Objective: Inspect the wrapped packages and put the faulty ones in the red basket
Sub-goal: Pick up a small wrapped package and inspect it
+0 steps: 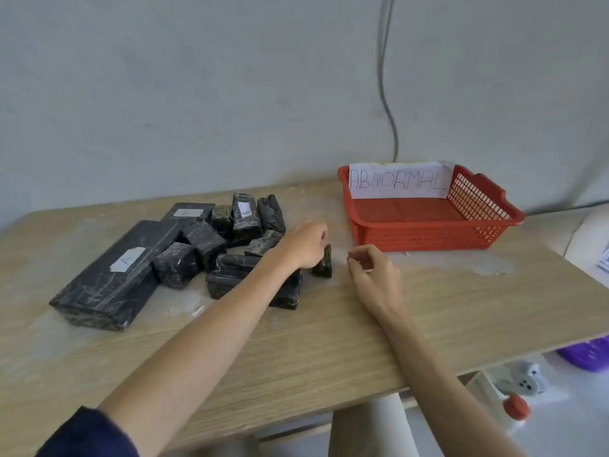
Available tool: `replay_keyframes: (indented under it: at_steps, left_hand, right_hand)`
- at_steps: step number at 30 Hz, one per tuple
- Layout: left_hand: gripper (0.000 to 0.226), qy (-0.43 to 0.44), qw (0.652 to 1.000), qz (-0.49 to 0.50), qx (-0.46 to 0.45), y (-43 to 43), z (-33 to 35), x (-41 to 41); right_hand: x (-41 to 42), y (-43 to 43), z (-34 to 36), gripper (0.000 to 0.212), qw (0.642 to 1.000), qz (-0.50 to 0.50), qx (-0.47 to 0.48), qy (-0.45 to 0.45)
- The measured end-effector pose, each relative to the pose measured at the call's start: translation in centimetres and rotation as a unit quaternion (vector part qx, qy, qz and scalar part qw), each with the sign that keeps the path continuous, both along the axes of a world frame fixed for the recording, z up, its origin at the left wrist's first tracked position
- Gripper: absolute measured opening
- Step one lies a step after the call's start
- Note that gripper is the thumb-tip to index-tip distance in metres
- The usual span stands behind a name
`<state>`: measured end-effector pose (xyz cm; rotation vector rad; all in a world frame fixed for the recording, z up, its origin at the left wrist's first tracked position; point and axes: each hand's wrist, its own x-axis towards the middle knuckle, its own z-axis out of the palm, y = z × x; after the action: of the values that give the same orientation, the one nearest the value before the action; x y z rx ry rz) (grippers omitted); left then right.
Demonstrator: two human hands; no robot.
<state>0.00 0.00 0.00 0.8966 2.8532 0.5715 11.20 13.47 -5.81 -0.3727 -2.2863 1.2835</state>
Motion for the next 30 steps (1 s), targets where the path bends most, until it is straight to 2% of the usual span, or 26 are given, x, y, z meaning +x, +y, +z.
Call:
replay_keyframes:
  at_steps: [3,6,8,10,12,14,16,18,20,23,27,30]
  left_hand:
    - [0.043,-0.034,0.996,0.034,-0.077,1.7,-0.2,-0.4]
    - [0.033,-0.049,0.995,0.032,-0.081,2.0,0.4,-0.7]
    - [0.024,-0.05,0.998,0.024,-0.022,1.3,1.1,-1.0]
    - [0.018,-0.054,0.994,0.031,0.087,-0.2,2.1,-0.9]
    - [0.019,-0.075,0.975,0.025,0.21,-2.0,2.9,-0.4]
    - [0.024,-0.111,0.939,0.007,0.324,-4.0,3.3,0.0]
    - [0.031,-0.138,0.904,-0.015,0.404,-5.5,3.7,0.2]
    - [0.038,-0.136,0.88,-0.025,0.455,-6.5,4.2,-0.2]
    - [0.043,-0.111,0.866,-0.01,0.487,-7.3,5.0,-0.9]
    - [0.041,-0.077,0.861,0.02,0.502,-8.7,6.2,-2.4]
    - [0.024,-0.137,0.821,0.041,0.552,-10.4,7.2,-4.4]
    - [0.012,-0.083,0.81,0.098,0.572,-11.1,7.2,-5.6]
  right_hand:
    - [-0.4,0.1,-0.2,0.015,1.0,0.006,0.017,-0.025]
    - [-0.4,-0.1,-0.4,0.016,0.999,0.016,0.029,-0.031]
    - [-0.4,0.0,-0.4,0.016,0.999,0.02,0.028,-0.021]
    - [-0.3,-0.1,-0.6,0.015,0.999,0.033,0.021,-0.013]
    - [-0.4,-0.4,-0.5,0.019,0.998,0.057,-0.014,-0.007]
    - [-0.7,-1.1,0.6,0.027,0.99,0.09,-0.105,0.005]
    - [-1.8,-2.3,2.8,0.03,0.966,0.126,-0.224,0.025]
    - [-3.5,-3.4,5.4,0.026,0.936,0.149,-0.314,0.046]
    - [-5.5,-4.1,7.8,0.024,0.917,0.157,-0.361,0.07]
    - [-8.4,-4.9,10.5,0.026,0.915,0.168,-0.353,0.101]
    - [-11.6,-5.7,12.7,0.029,0.93,0.199,-0.285,0.118]
    - [-13.4,-6.8,13.7,0.023,0.937,0.225,-0.247,0.103]
